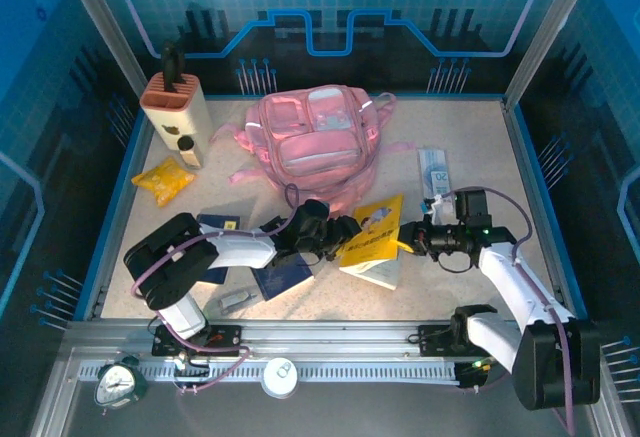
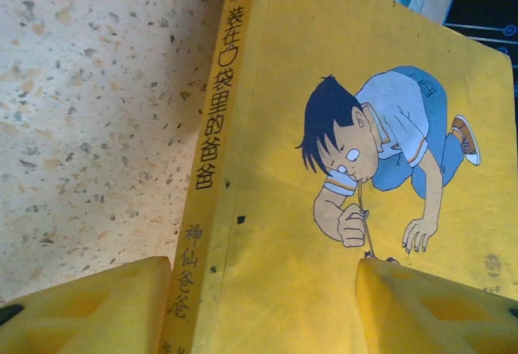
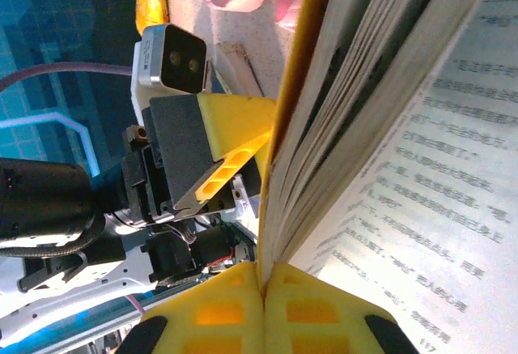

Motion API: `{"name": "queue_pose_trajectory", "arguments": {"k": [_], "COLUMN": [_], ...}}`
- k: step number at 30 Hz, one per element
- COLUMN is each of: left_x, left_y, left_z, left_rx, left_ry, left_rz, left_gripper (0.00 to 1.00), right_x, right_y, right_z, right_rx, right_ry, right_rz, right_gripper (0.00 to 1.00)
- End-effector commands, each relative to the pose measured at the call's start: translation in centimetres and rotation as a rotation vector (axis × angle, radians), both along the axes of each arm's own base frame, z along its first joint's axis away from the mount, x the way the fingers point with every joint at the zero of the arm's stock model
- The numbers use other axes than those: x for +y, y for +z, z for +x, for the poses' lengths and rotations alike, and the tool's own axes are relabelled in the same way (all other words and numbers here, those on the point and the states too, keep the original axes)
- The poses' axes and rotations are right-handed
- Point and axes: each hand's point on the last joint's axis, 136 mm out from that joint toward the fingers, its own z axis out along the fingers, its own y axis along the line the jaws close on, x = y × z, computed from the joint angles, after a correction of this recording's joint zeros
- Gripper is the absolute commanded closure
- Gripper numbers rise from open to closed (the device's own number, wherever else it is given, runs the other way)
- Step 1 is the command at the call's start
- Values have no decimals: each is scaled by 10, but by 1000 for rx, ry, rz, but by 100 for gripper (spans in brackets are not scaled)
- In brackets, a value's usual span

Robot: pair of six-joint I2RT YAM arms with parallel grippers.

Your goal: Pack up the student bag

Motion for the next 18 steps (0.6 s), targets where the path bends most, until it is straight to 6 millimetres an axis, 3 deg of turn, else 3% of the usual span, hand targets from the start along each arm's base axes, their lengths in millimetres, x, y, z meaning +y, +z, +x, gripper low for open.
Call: {"name": "queue_pose_trajectory", "arguments": {"k": [1,5,9,16,18], "left_x": [-7,-10,-14,-18,-19], "left_y": [34,41,49,68,74], "left_z": [0,-1,-2,0,0], "left_rx": [-68,-84,-108,-156,-170], "left_ry": [-15,-41,-52,-69,-80], "left_rz": [-62,-61,-71,-75,-66], "left_gripper": [46,57,62,85,90], "right_x": [-4,-6,-12,-18,-18], "right_y": [-1,-8,-13,-15,-15], "right_z": [-4,-6,-9,-14,-16], "right_rx": [-23,0,18,42,48], "right_ry": [22,17,18,17,15], "right_rz": [-1,-7,-56,-117,-116], "right_gripper": [100,100,100,100,93]}}
